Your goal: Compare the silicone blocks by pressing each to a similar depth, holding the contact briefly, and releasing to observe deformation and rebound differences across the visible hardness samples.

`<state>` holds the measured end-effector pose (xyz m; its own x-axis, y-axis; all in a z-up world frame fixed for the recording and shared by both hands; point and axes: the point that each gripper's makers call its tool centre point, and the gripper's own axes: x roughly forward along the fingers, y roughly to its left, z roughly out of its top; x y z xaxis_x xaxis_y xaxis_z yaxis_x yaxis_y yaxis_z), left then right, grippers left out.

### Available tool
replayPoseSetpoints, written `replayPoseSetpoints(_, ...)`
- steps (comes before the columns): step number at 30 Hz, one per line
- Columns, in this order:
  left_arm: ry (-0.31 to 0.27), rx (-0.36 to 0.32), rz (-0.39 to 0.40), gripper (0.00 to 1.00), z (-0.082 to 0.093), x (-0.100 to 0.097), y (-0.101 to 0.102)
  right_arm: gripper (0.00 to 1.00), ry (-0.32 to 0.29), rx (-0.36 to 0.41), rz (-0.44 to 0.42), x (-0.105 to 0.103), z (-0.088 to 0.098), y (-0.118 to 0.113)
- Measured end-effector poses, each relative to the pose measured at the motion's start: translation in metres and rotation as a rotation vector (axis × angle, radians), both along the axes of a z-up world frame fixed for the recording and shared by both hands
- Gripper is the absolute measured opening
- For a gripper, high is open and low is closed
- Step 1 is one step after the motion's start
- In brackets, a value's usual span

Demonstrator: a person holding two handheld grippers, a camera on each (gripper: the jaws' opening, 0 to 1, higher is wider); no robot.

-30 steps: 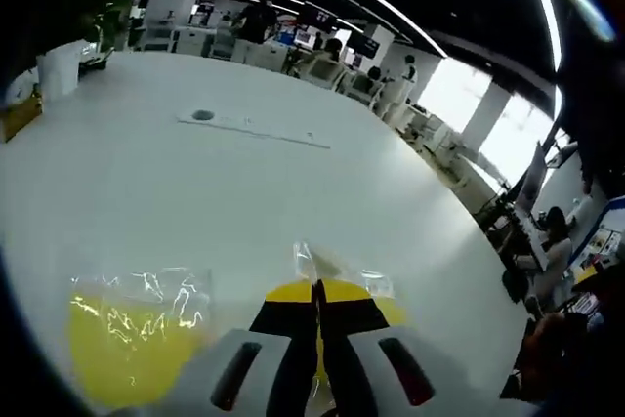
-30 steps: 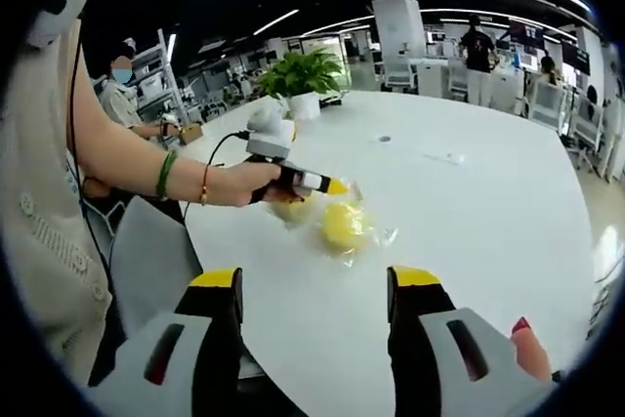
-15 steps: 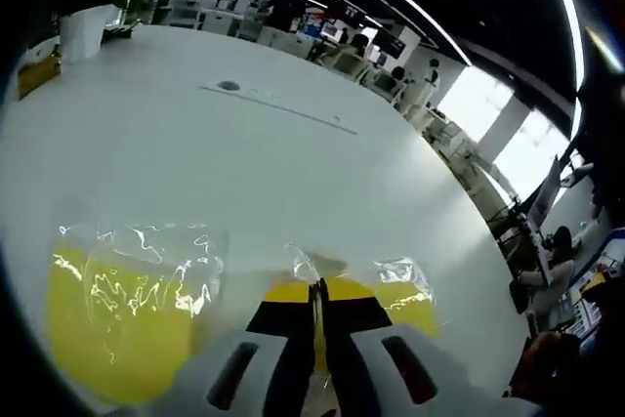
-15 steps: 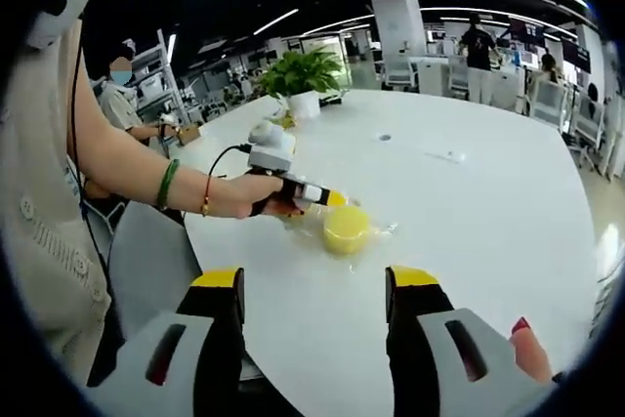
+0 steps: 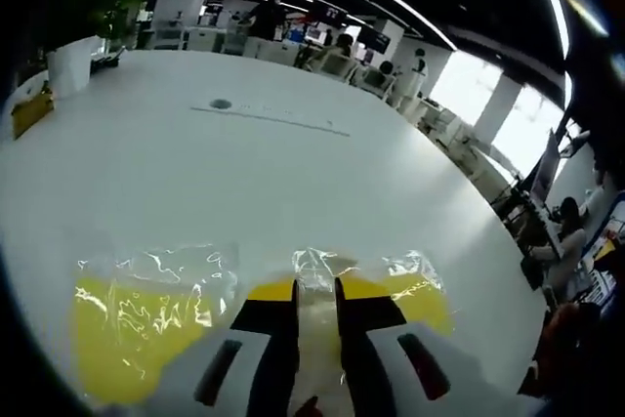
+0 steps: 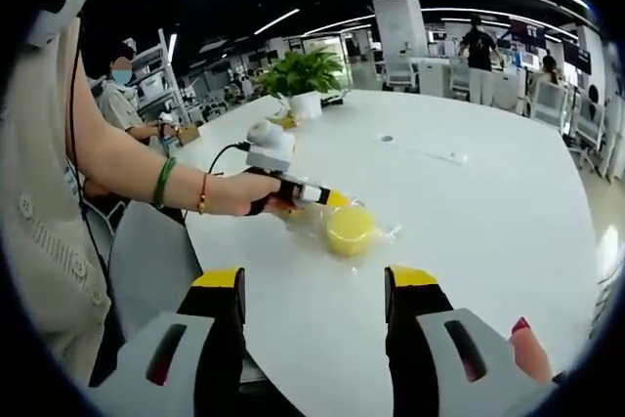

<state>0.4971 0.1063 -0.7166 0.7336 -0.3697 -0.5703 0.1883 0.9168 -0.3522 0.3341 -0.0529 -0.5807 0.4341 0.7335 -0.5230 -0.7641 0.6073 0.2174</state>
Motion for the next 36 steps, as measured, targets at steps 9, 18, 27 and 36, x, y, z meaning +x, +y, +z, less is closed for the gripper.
replayPoseSetpoints(9,-0.052,0.036,-0.028,0.28,0.02,-0.01,0.003,0.52,-0.018,-0.01,0.008,-0.007,0.007,0.011)
replayPoseSetpoints(18,-0.138,0.03,-0.116,0.36,0.061,-0.03,0.003,0.53,-0.036,-0.002,-0.006,-0.017,0.016,0.028)
replayPoseSetpoints(27,-0.23,-0.09,-0.148,0.48,0.123,-0.069,0.031,0.53,-0.047,0.039,-0.027,-0.033,0.029,0.06)
replayPoseSetpoints(36,-0.322,-0.091,-0.132,0.53,0.171,-0.116,0.095,0.56,-0.06,0.046,-0.02,-0.06,0.035,0.097)
